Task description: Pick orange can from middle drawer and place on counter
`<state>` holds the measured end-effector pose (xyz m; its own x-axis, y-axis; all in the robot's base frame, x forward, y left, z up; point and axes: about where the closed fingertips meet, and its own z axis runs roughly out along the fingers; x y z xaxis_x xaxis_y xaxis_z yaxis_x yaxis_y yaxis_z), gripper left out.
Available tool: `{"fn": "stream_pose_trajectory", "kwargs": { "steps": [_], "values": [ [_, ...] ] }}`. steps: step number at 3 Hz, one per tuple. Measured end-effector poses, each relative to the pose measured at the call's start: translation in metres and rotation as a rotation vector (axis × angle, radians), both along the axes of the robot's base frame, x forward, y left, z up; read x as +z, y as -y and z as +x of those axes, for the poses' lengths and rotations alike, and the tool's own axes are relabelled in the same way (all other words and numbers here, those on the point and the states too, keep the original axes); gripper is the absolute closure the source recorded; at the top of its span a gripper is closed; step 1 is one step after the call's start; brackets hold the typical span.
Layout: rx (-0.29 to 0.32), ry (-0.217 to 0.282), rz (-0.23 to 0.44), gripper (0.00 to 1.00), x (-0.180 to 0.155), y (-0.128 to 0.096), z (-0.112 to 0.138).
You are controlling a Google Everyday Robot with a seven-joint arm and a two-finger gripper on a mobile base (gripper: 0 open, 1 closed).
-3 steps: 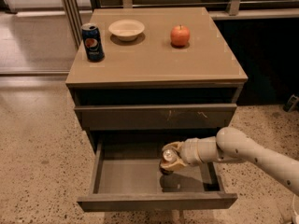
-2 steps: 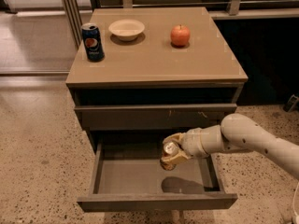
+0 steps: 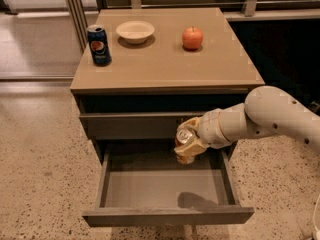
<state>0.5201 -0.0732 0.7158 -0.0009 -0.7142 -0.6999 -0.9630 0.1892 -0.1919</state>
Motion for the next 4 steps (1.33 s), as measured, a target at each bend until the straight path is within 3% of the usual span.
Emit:
{"fn": "stream_pose_trajectory", "kwargs": {
  "steps": [1, 2, 3, 4],
  "values": [
    [0.001, 0.001, 0.000, 1.00, 0.000, 0.000, 0.000],
    [-0.004, -0.022, 0.019, 1.00, 0.021, 0.007, -0.002],
    [-0.019, -0.057, 0.047, 1.00, 0.083, 0.018, -0.006],
    [0.021, -0.062, 0.005, 1.00, 0.188, 0.026, -0.015]
  ]
}}
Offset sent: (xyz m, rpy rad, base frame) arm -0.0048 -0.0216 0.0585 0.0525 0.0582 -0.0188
